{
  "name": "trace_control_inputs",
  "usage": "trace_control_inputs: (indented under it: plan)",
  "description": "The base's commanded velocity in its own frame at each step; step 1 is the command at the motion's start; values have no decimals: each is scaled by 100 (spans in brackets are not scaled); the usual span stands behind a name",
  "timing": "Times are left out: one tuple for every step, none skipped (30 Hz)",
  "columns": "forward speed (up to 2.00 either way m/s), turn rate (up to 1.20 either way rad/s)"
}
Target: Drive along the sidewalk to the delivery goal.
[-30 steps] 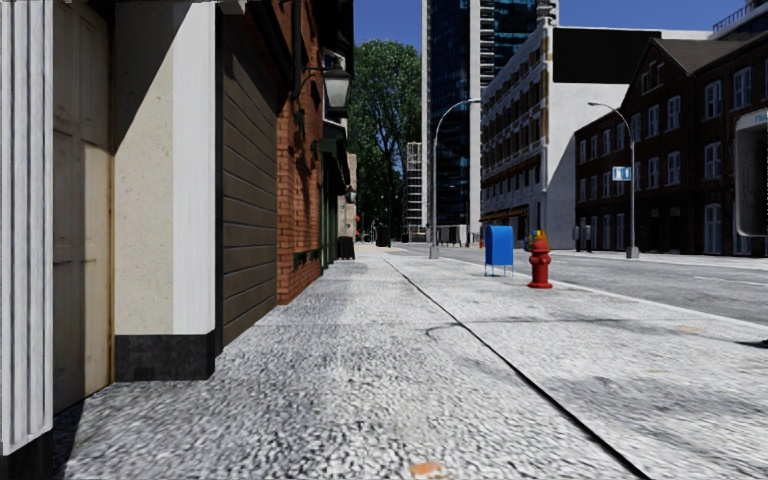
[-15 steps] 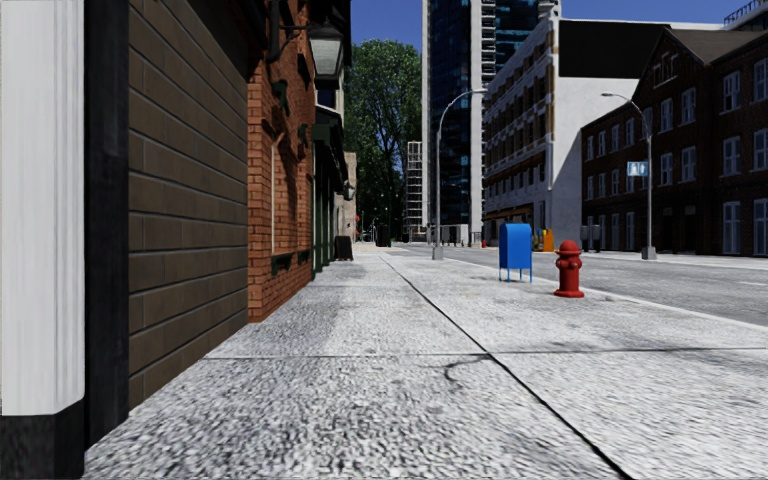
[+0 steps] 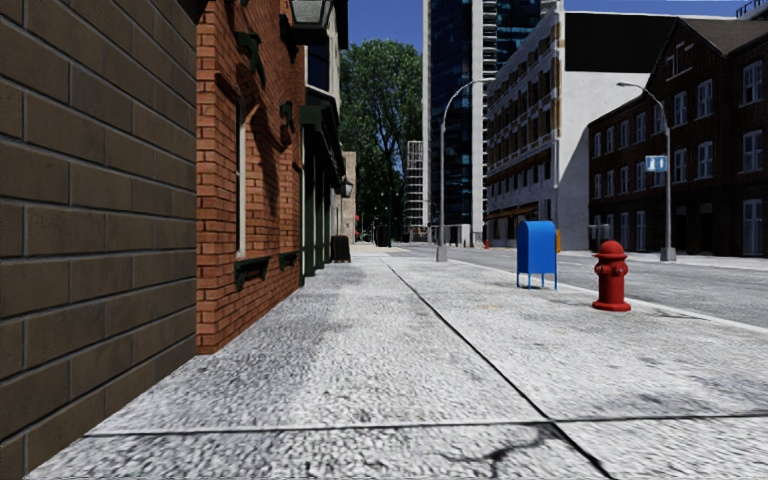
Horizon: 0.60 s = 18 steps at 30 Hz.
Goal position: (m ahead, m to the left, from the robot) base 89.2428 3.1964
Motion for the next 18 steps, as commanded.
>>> trace_control_inputs:
  plan:
    - [200,0]
    - [200,0]
    - [200,0]
    - [200,0]
    - [200,0]
    - [200,0]
    - [200,0]
    - [200,0]
    - [200,0]
    - [200,0]
    - [200,0]
    - [200,0]
    - [200,0]
    - [200,0]
    - [200,0]
    - [200,0]
    - [200,0]
    - [200,0]
